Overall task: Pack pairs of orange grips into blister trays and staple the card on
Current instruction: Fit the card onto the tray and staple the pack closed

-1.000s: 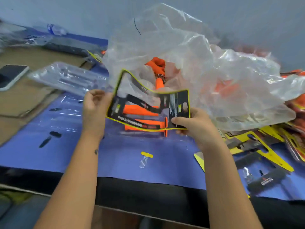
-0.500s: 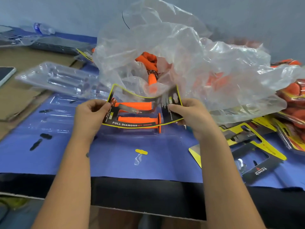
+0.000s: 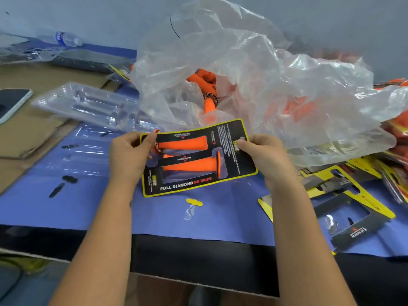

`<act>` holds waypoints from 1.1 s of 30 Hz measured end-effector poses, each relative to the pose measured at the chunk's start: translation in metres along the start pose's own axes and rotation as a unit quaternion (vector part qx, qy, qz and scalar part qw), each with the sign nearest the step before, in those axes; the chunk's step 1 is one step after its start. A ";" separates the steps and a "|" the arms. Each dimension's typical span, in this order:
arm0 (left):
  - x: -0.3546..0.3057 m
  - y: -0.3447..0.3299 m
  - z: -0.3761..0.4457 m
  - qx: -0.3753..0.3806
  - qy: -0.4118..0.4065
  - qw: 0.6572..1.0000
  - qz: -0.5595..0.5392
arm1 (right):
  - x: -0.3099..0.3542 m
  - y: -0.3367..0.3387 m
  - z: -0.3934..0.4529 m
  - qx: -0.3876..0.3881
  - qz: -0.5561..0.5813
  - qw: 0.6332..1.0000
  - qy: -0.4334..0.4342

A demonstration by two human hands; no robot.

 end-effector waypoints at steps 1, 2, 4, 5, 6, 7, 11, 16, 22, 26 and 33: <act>-0.001 0.001 -0.001 -0.016 -0.009 1.000 0.008 | -0.001 0.000 0.001 -0.030 -0.003 1.000 0.008; -0.002 0.002 -0.002 -0.033 -0.014 0.999 0.002 | -0.003 0.001 0.002 -0.058 -0.006 0.998 0.014; -0.005 0.004 -0.004 -0.059 -0.007 0.998 -0.027 | -0.007 0.002 0.004 -0.096 -0.010 0.995 0.018; -0.006 0.005 -0.004 -0.068 -0.006 0.997 -0.027 | -0.010 0.002 0.004 -0.106 -0.012 0.994 0.018; -0.005 0.005 -0.004 -0.071 -0.007 0.997 -0.016 | -0.012 0.002 0.005 -0.111 -0.014 0.994 0.018; -0.004 0.006 -0.004 -0.070 -0.007 0.998 -0.005 | -0.014 0.001 0.005 -0.111 -0.019 0.993 0.017; -0.004 0.005 -0.005 -0.067 -0.027 0.997 0.037 | -0.012 -0.005 0.005 -0.094 -0.063 0.993 0.034; -0.014 0.007 -0.012 -0.120 -0.125 0.967 0.186 | -0.006 0.001 0.001 -0.184 -0.122 0.973 0.060; -0.032 -0.028 -0.028 -0.006 -0.222 0.923 0.314 | -0.007 0.037 -0.021 -0.253 -0.338 0.906 0.035; -0.033 -0.063 -0.034 0.078 -0.169 0.895 0.404 | -0.027 0.056 -0.038 -0.216 -0.402 0.887 -0.068; -0.030 -0.094 -0.028 0.092 -0.135 0.894 0.417 | -0.054 0.071 -0.019 -0.098 -0.455 0.874 -0.141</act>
Point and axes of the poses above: each hand's wrist, its own z-axis towards the middle knuckle, its own y-axis out of the back of the hand, x = y × z, the point moved 3 cm from there along z, towards the middle knuckle, and after that the axes turned 4 degrees about -x, right-handed, at the moved point
